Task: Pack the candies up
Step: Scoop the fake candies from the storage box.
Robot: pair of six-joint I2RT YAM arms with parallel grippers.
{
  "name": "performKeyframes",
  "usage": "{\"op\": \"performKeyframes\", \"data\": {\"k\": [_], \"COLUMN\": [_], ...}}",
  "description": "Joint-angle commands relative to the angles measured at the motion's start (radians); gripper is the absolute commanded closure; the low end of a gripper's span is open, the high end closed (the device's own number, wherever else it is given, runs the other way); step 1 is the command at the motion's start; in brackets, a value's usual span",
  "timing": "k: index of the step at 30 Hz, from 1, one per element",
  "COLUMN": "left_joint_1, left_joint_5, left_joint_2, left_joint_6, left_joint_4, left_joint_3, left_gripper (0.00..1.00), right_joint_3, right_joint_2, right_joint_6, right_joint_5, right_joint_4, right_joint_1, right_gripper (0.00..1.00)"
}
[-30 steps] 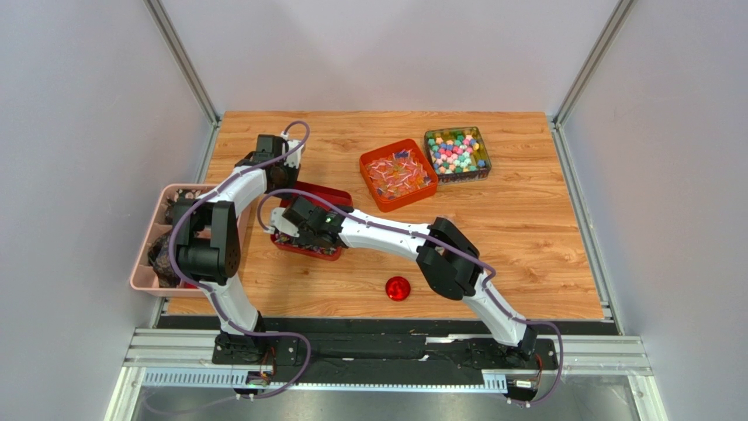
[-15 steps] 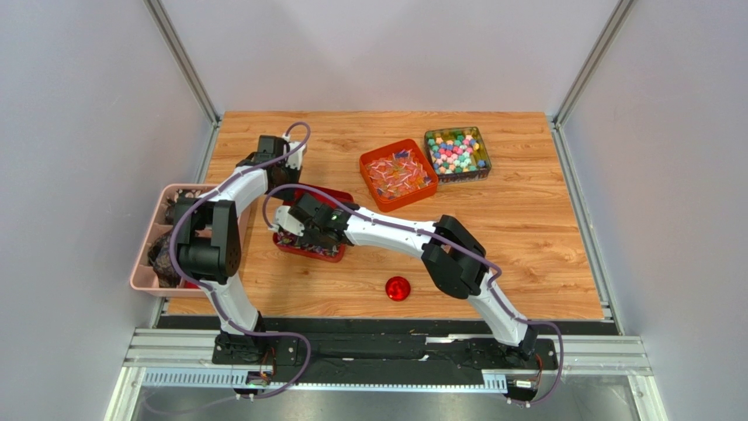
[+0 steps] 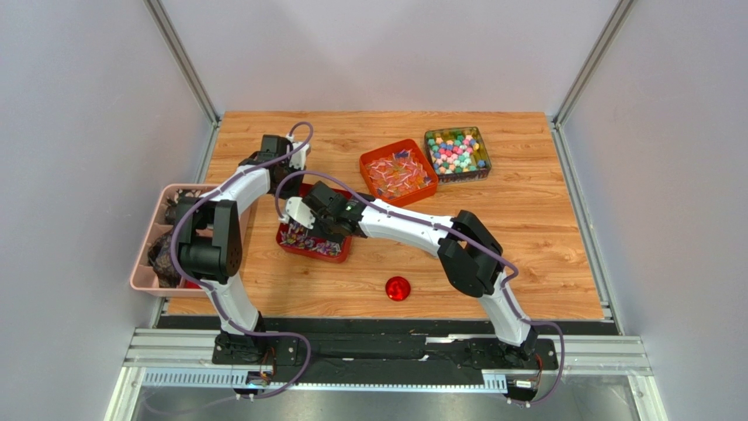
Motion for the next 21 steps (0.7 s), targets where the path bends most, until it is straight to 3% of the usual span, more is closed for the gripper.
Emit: {"op": "performKeyframes", "data": {"k": [1,14,21], "left_joint_1": [0.002,0.010,0.036], "left_joint_5": [0.048,0.043,0.103], "left_joint_2": [-0.018,0.013,0.074], "left_joint_6": [-0.025,-0.017,0.021], "left_joint_4": [-0.013,-0.031,-0.112], "left_joint_3": [0.044,0.070,0.162], "left_gripper": [1.00,1.00,1.00], "right_joint_3": [-0.002,-0.080,-0.148], "right_joint_2": [-0.047,-0.209,-0.341], "right_joint_6": [0.020,0.001,-0.023], "right_joint_5": [-0.007,-0.159,-0.216], "right_joint_4": [0.033,-0.019,-0.039], "right_joint_1": [-0.008,-0.048,-0.066], "right_gripper": [1.00,1.00,1.00]}}
